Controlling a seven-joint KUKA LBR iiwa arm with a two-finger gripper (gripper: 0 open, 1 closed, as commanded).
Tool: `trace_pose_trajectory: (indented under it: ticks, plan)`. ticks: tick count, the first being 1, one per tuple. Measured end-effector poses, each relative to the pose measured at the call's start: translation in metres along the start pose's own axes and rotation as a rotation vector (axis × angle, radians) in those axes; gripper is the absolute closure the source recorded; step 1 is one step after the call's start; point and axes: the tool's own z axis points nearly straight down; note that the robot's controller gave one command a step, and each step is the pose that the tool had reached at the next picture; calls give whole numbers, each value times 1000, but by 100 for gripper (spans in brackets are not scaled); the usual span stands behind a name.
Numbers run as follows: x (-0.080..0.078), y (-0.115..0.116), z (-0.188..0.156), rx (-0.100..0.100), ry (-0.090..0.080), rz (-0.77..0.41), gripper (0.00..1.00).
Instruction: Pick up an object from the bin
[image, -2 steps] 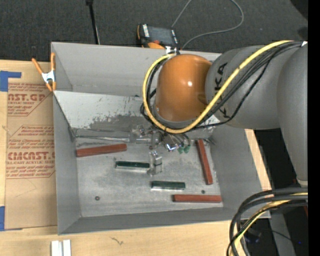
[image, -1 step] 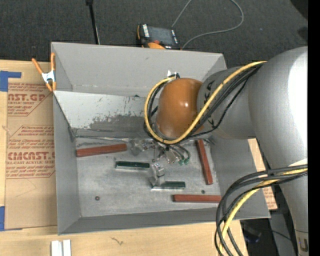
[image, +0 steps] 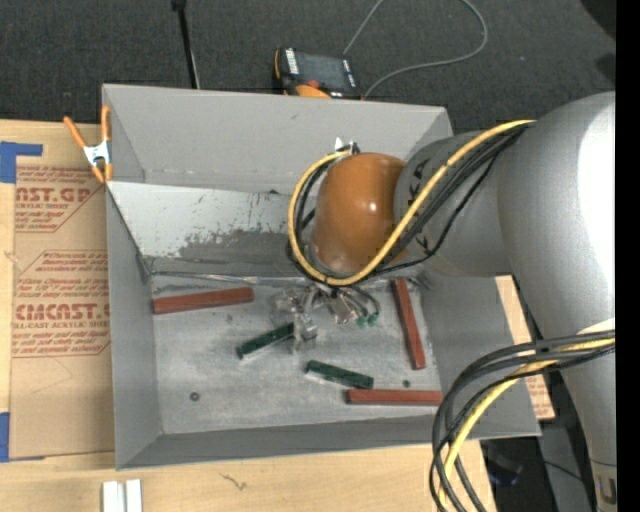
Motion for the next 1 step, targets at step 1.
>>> trace_pose_trajectory:
  ticks: [1]
  plan:
    - [41,17,-157,3,-5,-35,100]
